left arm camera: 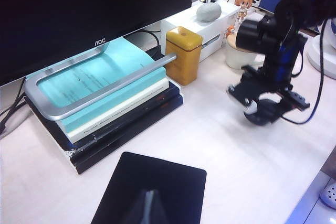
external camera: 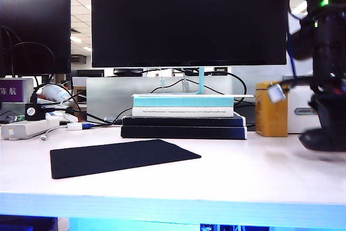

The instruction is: Place the black mouse on the black mouse pad.

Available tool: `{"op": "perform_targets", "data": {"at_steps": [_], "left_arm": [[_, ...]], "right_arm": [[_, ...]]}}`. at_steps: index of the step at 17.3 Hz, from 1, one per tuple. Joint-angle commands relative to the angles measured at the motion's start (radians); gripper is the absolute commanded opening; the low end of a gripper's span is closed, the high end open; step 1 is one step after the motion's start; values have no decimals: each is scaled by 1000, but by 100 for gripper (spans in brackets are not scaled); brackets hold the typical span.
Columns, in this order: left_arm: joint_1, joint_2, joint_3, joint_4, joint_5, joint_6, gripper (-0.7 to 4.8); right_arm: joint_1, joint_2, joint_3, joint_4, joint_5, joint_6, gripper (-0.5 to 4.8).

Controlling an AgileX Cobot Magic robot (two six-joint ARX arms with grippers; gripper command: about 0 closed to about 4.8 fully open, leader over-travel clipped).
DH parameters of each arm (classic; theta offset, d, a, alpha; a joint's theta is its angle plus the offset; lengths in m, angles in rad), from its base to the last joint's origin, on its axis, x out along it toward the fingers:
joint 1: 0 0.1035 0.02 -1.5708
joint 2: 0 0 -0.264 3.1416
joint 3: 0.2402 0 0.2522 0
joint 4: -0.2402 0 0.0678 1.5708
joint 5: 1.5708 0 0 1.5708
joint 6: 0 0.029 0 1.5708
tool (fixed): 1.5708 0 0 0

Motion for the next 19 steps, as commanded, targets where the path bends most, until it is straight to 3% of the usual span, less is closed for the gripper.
{"op": "perform_targets", "data": {"at_steps": [1, 4, 10, 14, 19], "left_arm": [[2, -2, 5, 28, 3, -4, -5], [2, -2, 5, 36, 3, -4, -5], [1, -2, 5, 66, 13, -30, -5], [1, -3, 5, 65, 13, -37, -5], [1, -3, 5, 64, 14, -48, -5]], "right_arm": [[14, -27, 64, 13, -23, 91, 348], [45, -29, 143, 25, -48, 198, 347], [260, -28, 230, 165, 14, 401, 345], [396, -1, 241, 285, 19, 466, 345], [491, 89, 328, 320, -12, 516, 345]]}}
